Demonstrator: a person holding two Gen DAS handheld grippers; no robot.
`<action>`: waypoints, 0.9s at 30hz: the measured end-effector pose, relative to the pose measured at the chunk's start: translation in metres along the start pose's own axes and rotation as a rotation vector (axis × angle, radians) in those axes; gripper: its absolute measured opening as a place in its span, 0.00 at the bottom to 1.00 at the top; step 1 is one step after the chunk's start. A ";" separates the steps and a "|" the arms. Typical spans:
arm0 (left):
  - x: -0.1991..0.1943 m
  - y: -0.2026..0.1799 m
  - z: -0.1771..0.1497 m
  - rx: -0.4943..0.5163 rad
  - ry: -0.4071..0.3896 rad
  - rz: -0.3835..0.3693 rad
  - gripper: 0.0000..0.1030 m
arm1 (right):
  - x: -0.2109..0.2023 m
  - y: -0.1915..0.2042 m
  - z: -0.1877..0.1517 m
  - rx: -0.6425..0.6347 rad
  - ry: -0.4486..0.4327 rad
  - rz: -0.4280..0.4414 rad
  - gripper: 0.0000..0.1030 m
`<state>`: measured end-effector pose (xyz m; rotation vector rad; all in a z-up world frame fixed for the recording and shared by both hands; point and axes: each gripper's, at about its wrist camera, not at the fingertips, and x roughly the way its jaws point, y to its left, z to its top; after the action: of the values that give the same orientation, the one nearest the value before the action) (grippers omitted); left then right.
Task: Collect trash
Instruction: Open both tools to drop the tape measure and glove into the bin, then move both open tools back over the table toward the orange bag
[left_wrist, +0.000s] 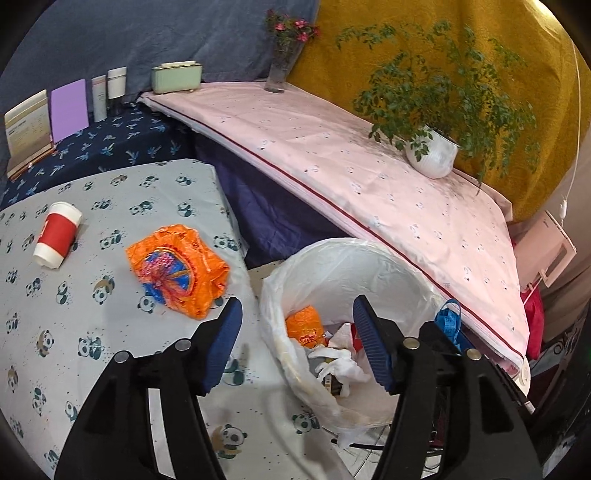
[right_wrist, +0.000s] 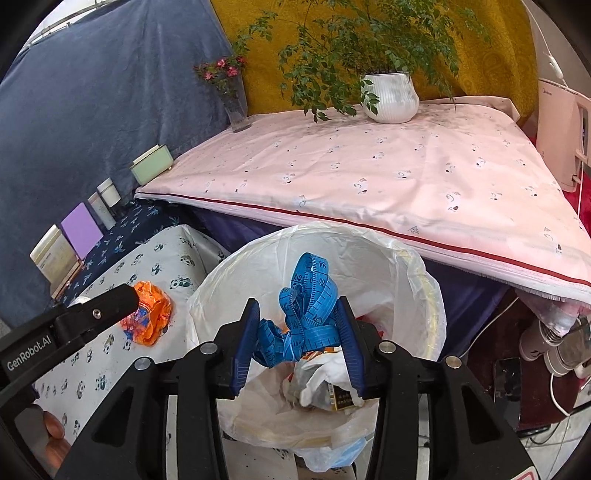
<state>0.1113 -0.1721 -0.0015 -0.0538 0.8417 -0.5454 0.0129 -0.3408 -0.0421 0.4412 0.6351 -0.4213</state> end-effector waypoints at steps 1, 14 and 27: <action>-0.001 0.003 0.000 -0.007 0.000 0.005 0.58 | 0.000 0.002 0.000 -0.003 -0.002 0.001 0.44; -0.019 0.058 0.001 -0.102 -0.039 0.091 0.67 | -0.006 0.040 0.001 -0.063 -0.016 0.026 0.52; -0.040 0.138 -0.007 -0.213 -0.061 0.211 0.69 | 0.001 0.104 -0.014 -0.160 0.022 0.093 0.52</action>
<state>0.1449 -0.0333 -0.0143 -0.1732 0.8323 -0.2534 0.0589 -0.2482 -0.0256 0.3216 0.6614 -0.2757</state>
